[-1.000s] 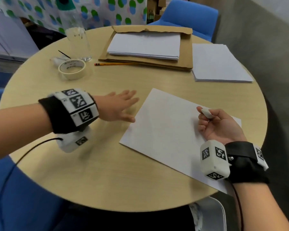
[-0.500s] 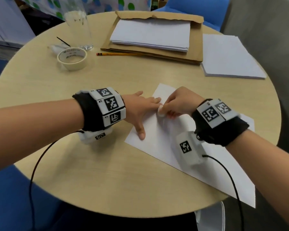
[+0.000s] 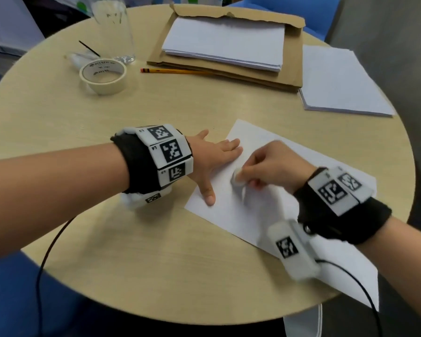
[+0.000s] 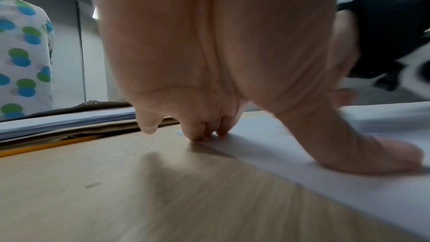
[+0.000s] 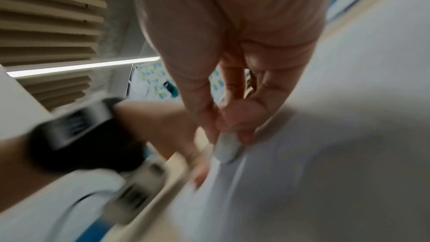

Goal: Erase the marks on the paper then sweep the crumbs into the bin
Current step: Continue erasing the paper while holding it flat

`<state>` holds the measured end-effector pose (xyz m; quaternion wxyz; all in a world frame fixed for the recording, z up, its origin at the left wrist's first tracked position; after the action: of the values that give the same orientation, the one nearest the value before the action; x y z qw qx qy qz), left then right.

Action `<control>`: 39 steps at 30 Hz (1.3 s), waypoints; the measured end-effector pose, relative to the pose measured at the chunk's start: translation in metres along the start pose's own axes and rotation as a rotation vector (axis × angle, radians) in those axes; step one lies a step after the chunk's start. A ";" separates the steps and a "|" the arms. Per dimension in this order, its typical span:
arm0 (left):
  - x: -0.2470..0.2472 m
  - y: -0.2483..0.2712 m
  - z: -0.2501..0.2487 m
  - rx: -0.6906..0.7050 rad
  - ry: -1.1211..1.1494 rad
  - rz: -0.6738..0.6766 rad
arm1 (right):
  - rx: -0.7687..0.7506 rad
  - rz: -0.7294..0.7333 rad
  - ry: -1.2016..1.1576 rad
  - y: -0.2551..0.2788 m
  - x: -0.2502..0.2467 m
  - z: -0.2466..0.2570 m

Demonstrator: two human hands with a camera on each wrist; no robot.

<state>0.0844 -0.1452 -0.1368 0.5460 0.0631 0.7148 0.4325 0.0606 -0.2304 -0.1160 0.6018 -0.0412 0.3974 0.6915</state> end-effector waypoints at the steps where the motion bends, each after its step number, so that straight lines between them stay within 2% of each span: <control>1: 0.000 0.000 0.000 0.000 0.000 0.006 | -0.002 0.074 0.022 0.008 0.016 -0.001; 3: 0.002 -0.001 -0.001 0.000 0.005 0.022 | -0.007 0.144 0.050 0.014 0.028 0.001; 7: 0.003 0.000 -0.001 0.002 0.013 0.036 | -0.006 -0.058 0.002 -0.009 -0.014 0.008; 9: 0.003 0.001 -0.001 -0.003 0.006 0.037 | -0.023 -0.097 -0.036 -0.009 -0.018 0.007; 13: 0.002 0.001 -0.001 -0.010 -0.004 0.037 | -0.064 0.111 0.006 0.014 0.024 0.002; 14: 0.002 0.000 -0.002 -0.012 -0.007 0.037 | -0.051 0.125 0.003 0.014 0.024 0.001; 20: 0.002 0.002 -0.003 -0.035 -0.016 0.042 | -0.031 -0.102 -0.145 -0.010 -0.026 0.002; 22: 0.001 0.002 -0.003 -0.042 -0.025 0.041 | -0.048 -0.033 -0.153 -0.003 -0.009 -0.001; 25: 0.001 0.003 -0.003 -0.039 -0.018 0.043 | -0.031 0.191 -0.082 0.020 0.033 -0.008; 26: 0.001 0.004 -0.003 -0.030 -0.006 0.044 | -0.034 0.216 -0.094 0.024 0.037 -0.011; 28: 0.001 0.006 -0.001 -0.009 0.025 0.041 | -0.045 0.116 -0.357 0.023 0.016 -0.021; 31: 0.003 0.012 0.000 0.006 0.063 0.041 | -0.014 -0.145 -1.107 0.015 -0.037 -0.066; 33: 0.000 0.018 -0.017 0.055 0.064 0.007 | -0.026 -0.184 -1.390 0.014 -0.050 -0.091; 36: 0.001 0.027 -0.071 0.209 -0.013 -0.081 | -0.131 -0.088 -1.492 0.014 -0.049 -0.096; 39: 0.036 0.031 -0.110 0.339 -0.058 0.033 | -0.153 -0.050 -1.512 0.012 -0.048 -0.097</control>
<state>-0.0335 -0.1656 -0.1383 0.5407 0.1788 0.7602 0.3126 0.0225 -0.3259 -0.1502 0.7214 0.3934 -0.1732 0.5431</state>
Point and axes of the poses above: each hand's wrist, its own y-axis away from the middle knuckle, its own x-axis out of the palm, z = x × y, the point moved 10 cm from there along -y, towards the middle knuckle, and after that the axes turned 6 degrees about z, right-handed, at the moved point
